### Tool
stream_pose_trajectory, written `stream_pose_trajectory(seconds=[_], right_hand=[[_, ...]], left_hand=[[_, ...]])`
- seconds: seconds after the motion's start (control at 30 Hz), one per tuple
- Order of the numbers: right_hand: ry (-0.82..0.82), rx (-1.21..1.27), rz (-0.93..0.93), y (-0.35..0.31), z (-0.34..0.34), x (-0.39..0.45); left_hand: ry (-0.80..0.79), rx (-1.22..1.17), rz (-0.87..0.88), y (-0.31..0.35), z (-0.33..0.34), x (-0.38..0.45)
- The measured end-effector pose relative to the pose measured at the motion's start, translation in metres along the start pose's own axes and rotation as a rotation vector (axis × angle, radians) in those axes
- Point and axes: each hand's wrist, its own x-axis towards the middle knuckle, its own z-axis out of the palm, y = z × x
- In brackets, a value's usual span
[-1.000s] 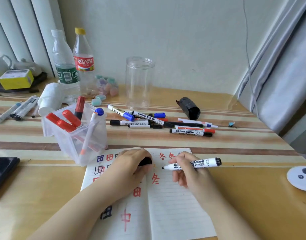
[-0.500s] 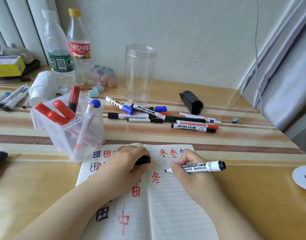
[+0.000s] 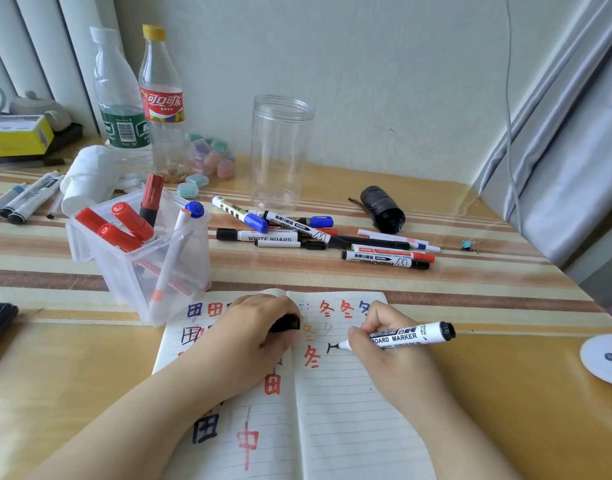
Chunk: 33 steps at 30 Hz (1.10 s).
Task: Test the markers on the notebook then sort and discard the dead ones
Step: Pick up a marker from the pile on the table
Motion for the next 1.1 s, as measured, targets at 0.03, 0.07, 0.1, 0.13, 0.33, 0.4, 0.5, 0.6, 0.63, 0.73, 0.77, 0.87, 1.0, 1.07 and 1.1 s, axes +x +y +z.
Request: stream_pose_trajectory(seconds=[0.03, 0.07, 0.1, 0.13, 0.33, 0.4, 0.5, 0.6, 0.63, 0.73, 0.77, 0.87, 1.0, 1.07, 1.1], right_hand=[[-0.009, -0.004, -0.006, 0.0001, -0.0002, -0.0006], [-0.026, -0.008, -0.008, 0.0, -0.0001, -0.0015], [-0.048, -0.01, -0.006, 0.0001, 0.0, -0.0024], [-0.067, -0.008, -0.003, 0.0, 0.0001, -0.0032], [-0.032, 0.003, -0.001, 0.0001, 0.0007, -0.0011], [-0.012, -0.004, 0.007, 0.0001, -0.0003, -0.0014], [0.019, -0.007, 0.01, -0.0003, -0.003, -0.0021], [-0.006, -0.009, -0.001, -0.0001, -0.0032, -0.0026], [-0.021, -0.012, 0.0, 0.0, -0.0028, -0.0032], [-0.051, -0.006, 0.017, -0.0003, -0.0027, -0.0037], [-0.049, 0.001, 0.019, -0.0007, -0.0031, -0.0039], [-0.054, 0.019, 0.004, -0.004, -0.0032, -0.0052], [-0.062, 0.001, 0.036, -0.0018, -0.0023, -0.0054], [-0.046, 0.035, 0.02, -0.0037, -0.003, -0.0055], [-0.034, 0.065, -0.006, -0.0052, -0.004, -0.0056]], left_hand=[[0.002, 0.002, 0.001, 0.0004, -0.0003, 0.0], [0.003, 0.004, 0.0, 0.0007, -0.0004, -0.0001], [0.002, 0.004, -0.003, 0.0008, -0.0006, -0.0004], [0.002, 0.004, -0.004, 0.0006, -0.0005, -0.0006], [-0.002, -0.005, -0.019, -0.0005, 0.0001, -0.0005], [-0.002, -0.008, -0.021, -0.0003, 0.0, -0.0008], [-0.005, -0.009, -0.013, -0.0012, -0.0001, -0.0012], [-0.006, -0.009, -0.024, 0.0005, -0.0006, -0.0006], [-0.004, -0.006, -0.021, 0.0011, -0.0009, -0.0006], [-0.011, -0.004, -0.018, 0.001, -0.001, -0.0013], [-0.014, -0.006, -0.021, 0.0006, -0.0009, -0.0017], [-0.011, -0.011, -0.022, -0.0001, -0.0005, -0.0016], [-0.004, -0.008, -0.009, -0.0002, 0.0004, -0.0015], [-0.001, -0.015, -0.003, 0.0005, -0.0003, -0.0017], [0.003, -0.029, 0.008, 0.0016, -0.0012, -0.0016]])
